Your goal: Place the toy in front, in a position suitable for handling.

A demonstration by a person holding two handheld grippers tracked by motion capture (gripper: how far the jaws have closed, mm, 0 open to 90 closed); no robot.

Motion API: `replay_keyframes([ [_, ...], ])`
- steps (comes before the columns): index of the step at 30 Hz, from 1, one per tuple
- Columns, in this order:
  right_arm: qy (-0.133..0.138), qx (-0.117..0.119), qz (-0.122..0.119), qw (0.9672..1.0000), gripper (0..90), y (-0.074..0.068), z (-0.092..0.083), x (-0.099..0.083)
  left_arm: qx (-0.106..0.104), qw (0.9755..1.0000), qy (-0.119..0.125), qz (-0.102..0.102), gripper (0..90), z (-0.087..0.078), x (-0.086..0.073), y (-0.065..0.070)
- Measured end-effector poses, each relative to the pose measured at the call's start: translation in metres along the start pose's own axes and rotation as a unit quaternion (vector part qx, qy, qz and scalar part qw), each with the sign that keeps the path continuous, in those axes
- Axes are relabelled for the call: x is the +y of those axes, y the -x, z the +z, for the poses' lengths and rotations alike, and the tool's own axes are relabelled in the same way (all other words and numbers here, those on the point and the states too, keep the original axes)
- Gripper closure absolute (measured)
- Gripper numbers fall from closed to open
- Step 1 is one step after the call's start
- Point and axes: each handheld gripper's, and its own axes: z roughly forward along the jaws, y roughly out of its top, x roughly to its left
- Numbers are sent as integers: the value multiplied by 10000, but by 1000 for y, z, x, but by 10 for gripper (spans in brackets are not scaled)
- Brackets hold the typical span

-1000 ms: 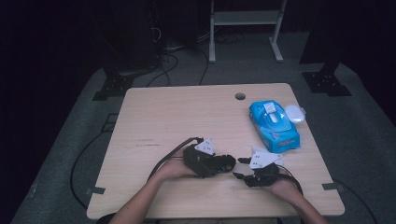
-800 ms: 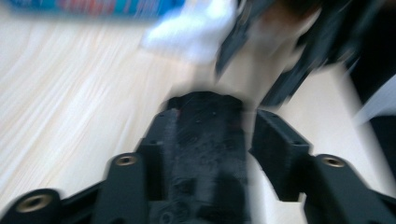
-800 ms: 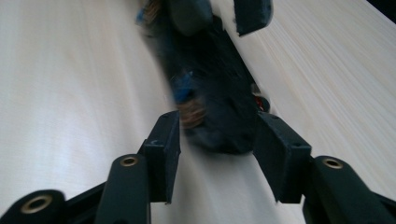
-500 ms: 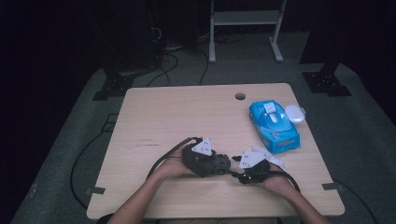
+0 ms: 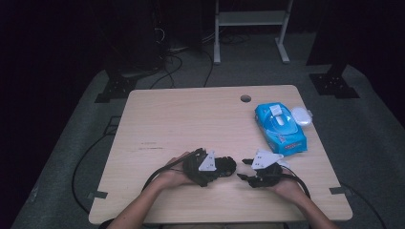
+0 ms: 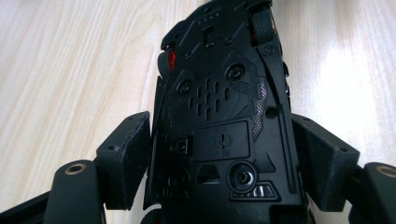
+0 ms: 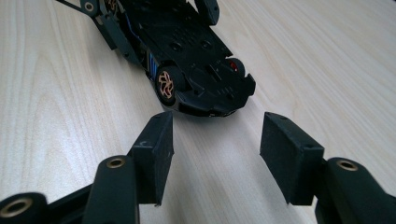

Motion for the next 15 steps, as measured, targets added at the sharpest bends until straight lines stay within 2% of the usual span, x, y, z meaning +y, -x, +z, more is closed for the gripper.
replay_keyframes([
  [1, 5, 24, -22, 10000, 435, 0, 1, 0, -218, 9996, 95, -143, 260, -1, -1, -4],
  [2, 5, 24, -22, 10000, 435, 0, 1, 0, -218, 9996, 95, -143, 260, -1, -1, -4],
  [4, 71, 92, -113, 9999, 443, -2, 1, 2, -383, 9987, 167, -291, 260, -2, -2, -7],
  [5, 73, 143, -281, 9995, 435, -4, 2, 4, -508, 9977, 188, -395, 261, -2, -3, -11],
  [6, 73, 143, -281, 9995, 435, -4, 2, 4, -508, 9977, 188, -395, 261, -2, -3, -11],
  [7, 66, 161, -401, 9990, 425, -7, 3, 5, -729, 9954, 237, -569, 261, -3, -3, -15],
  [8, 66, 171, -432, 9989, 422, -8, 4, 6, -729, 9954, 237, -569, 261, -3, -3, -15],
  [9, 60, 165, -498, 9986, 420, -10, 5, 7, -876, 9935, 260, -684, 261, -2, -3, -18],
  [10, 64, 160, -551, 9983, 417, -10, 6, 8, -931, 9927, 268, -714, 261, -2, -3, -19],
  [13, 40, 149, -740, 9971, 401, -14, 10, 11, -1473, 9827, 368, -1057, 261, -1, -4, -30],
  [15, -7, 25, -996, 9950, 397, -18, 12, 13, -1646, 9791, 368, -1133, 261, 0, -4, -34],
])
